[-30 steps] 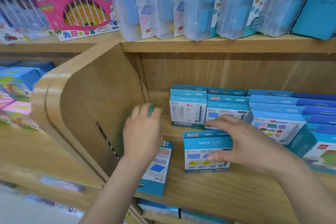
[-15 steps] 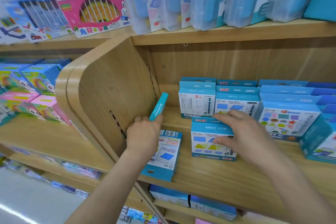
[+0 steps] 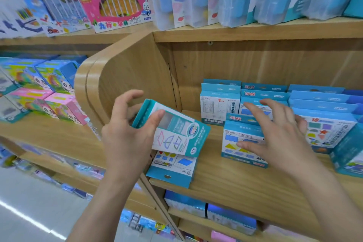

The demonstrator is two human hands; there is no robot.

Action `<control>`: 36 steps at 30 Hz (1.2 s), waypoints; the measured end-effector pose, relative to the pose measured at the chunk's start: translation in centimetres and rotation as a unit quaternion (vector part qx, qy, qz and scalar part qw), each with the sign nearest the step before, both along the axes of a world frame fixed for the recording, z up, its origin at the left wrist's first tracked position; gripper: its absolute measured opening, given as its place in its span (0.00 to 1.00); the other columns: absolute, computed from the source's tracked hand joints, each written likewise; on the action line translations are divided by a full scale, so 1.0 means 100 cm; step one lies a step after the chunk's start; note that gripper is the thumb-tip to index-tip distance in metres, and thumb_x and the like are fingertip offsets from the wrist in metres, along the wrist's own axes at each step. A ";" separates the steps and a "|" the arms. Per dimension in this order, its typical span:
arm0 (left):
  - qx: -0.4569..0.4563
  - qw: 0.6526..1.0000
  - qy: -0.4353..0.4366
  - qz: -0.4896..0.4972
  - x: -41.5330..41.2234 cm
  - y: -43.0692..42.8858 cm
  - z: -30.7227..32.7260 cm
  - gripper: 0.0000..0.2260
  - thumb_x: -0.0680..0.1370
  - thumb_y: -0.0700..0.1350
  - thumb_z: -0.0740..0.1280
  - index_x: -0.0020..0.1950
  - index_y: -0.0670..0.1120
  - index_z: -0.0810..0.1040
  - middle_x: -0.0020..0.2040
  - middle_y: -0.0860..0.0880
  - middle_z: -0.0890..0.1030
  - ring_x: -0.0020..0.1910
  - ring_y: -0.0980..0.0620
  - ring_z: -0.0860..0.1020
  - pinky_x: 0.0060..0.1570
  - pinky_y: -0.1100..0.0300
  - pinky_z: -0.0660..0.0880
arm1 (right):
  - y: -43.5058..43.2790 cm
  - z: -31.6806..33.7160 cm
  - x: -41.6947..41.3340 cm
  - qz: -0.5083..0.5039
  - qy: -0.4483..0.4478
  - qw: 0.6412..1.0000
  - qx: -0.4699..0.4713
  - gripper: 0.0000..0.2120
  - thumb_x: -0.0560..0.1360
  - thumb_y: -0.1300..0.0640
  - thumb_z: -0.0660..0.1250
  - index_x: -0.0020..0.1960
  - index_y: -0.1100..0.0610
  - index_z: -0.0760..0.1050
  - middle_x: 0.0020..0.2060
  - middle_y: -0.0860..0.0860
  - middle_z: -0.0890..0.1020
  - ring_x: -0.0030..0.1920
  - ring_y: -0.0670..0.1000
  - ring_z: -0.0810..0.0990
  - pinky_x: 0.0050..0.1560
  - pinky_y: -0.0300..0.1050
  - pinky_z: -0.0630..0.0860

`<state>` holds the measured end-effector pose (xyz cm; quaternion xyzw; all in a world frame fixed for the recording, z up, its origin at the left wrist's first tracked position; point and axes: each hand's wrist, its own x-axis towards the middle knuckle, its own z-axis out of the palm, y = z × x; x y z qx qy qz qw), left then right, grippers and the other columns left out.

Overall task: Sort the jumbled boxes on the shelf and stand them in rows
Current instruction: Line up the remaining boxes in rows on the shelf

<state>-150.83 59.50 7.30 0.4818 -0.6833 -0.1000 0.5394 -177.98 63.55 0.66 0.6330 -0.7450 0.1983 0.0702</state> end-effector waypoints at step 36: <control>0.206 0.847 0.034 -0.489 -0.230 0.125 -0.027 0.06 0.73 0.49 0.71 0.47 0.50 0.79 0.43 0.58 0.84 0.37 0.57 0.82 0.36 0.59 0.78 | 0.203 0.008 -0.069 -0.014 -0.514 0.824 -0.239 0.36 0.65 0.51 0.75 0.69 0.37 0.64 0.61 0.44 0.78 0.61 0.45 0.77 0.57 0.42 0.75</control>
